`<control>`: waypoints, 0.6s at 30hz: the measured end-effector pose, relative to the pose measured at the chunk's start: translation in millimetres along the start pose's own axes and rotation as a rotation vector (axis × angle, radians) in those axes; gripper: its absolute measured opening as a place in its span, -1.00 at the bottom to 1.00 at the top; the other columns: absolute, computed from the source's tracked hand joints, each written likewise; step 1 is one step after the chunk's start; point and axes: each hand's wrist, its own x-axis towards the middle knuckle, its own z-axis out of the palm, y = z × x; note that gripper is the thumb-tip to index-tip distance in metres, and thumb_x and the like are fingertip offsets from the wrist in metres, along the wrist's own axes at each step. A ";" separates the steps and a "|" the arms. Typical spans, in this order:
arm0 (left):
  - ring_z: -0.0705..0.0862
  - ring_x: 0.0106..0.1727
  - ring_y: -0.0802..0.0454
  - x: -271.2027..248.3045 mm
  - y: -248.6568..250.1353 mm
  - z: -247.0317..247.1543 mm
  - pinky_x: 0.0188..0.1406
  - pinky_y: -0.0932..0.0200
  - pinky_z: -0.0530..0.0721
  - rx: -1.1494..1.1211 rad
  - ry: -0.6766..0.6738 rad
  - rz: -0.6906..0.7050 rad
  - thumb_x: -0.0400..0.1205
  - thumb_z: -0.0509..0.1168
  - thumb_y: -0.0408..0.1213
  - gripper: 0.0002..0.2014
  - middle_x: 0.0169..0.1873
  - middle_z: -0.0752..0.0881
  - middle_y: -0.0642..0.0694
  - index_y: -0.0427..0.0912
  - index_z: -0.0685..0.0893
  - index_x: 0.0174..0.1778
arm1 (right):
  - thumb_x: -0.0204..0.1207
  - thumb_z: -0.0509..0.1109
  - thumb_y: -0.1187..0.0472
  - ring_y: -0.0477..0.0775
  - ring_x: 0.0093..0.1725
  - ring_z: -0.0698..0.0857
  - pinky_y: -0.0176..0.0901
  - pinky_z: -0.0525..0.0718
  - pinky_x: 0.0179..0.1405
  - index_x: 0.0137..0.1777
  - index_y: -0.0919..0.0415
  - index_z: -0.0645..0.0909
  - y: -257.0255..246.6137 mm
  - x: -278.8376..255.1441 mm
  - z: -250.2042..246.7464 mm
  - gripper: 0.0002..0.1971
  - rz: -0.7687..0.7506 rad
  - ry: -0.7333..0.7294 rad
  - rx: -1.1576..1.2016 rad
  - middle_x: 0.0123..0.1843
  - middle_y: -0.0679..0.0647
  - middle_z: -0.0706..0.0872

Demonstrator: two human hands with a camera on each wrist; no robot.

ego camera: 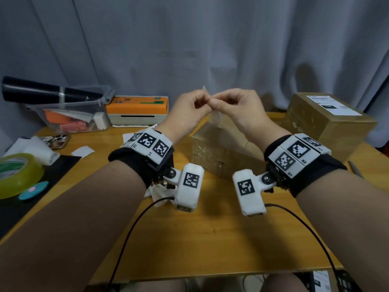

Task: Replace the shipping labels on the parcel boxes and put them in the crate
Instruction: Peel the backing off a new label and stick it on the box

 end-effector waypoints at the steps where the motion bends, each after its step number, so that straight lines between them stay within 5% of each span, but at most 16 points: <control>1: 0.55 -0.29 0.27 -0.2 -0.9 -0.6 -0.20 0.42 0.52 0.016 0.004 0.005 0.58 0.35 -0.37 -0.95 -0.36 0.62 0.09 -0.19 0.67 -0.20 | 0.44 0.51 0.34 -0.28 -0.30 0.69 -0.44 0.64 -0.16 -0.04 0.38 0.75 0.6 0.2 -0.4 -0.86 0.001 0.000 -0.010 -0.25 0.04 0.76; 10: 0.52 -0.19 0.29 -0.1 -2.0 -6.7 -0.15 0.54 0.46 0.190 -0.006 0.089 0.58 0.39 -0.23 -0.85 -0.23 0.58 0.05 -0.25 0.74 -0.12 | 0.43 0.51 0.32 -0.21 -0.27 0.70 -0.39 0.66 -0.15 -0.23 0.18 0.76 6.6 -2.0 -3.8 -0.95 0.024 -0.001 0.023 -0.30 0.00 0.77; 15: 0.59 -0.04 0.13 0.6 -4.1 -8.0 0.20 -0.17 0.56 0.242 -0.034 0.077 0.56 0.36 -0.09 -0.92 -0.23 0.59 0.17 0.02 0.71 -0.18 | 0.44 0.51 0.34 -0.26 -0.32 0.70 -0.42 0.65 -0.20 -0.25 0.14 0.75 8.2 -2.2 -6.8 -0.90 0.006 -0.002 -0.004 -0.39 -0.13 0.76; 18: 0.60 0.03 0.04 0.6 -2.6 -7.2 0.20 -0.24 0.54 0.256 -0.057 0.088 0.57 0.33 -0.10 -0.93 -0.23 0.58 0.18 0.06 0.70 -0.18 | 0.46 0.49 0.32 -0.26 -0.33 0.68 -0.40 0.65 -0.20 -0.16 0.25 0.75 8.3 -3.5 -8.7 -0.98 -0.006 0.004 -0.060 -0.32 -0.02 0.74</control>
